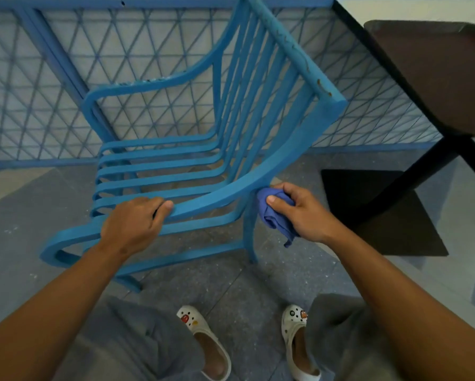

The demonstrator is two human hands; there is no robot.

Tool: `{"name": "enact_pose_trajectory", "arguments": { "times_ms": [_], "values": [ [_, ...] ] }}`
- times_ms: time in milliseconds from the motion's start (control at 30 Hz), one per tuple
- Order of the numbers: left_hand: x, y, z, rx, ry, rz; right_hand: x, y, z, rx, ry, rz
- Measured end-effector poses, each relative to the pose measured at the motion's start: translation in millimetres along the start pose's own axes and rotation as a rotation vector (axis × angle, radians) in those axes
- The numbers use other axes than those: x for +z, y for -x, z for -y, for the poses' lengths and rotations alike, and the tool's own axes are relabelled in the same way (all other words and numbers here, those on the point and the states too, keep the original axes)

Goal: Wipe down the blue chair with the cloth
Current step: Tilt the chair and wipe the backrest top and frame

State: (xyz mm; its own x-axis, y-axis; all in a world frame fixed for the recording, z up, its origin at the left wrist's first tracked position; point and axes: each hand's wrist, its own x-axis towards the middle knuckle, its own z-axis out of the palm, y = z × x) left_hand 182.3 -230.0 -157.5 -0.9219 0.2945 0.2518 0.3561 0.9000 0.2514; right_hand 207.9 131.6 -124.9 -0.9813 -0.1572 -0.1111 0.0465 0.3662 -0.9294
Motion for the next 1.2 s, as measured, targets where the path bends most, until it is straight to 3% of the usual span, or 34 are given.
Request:
{"name": "enact_pose_trajectory", "arguments": {
  "times_ms": [167,333,600,833,967,1200],
  "values": [
    [-7,13,14,0.026,0.042,-0.055,-27,30,23,-0.023,0.069,-0.033],
    [-13,12,6,-0.034,0.083,-0.021,-60,55,54,-0.150,0.101,-0.276],
    [-8,-45,-126,0.081,0.422,0.003,-86,54,110,-0.438,0.135,-0.596],
    [-12,-97,-215,0.082,0.814,-0.067,-88,27,124,-0.494,0.300,-0.615],
    [-1,-100,-219,-0.010,0.800,-0.064,-81,26,119,-0.555,0.360,-0.606],
    [2,-86,-210,-0.012,0.817,-0.107,-80,43,124,-0.618,0.431,-0.444]
  ]
}}
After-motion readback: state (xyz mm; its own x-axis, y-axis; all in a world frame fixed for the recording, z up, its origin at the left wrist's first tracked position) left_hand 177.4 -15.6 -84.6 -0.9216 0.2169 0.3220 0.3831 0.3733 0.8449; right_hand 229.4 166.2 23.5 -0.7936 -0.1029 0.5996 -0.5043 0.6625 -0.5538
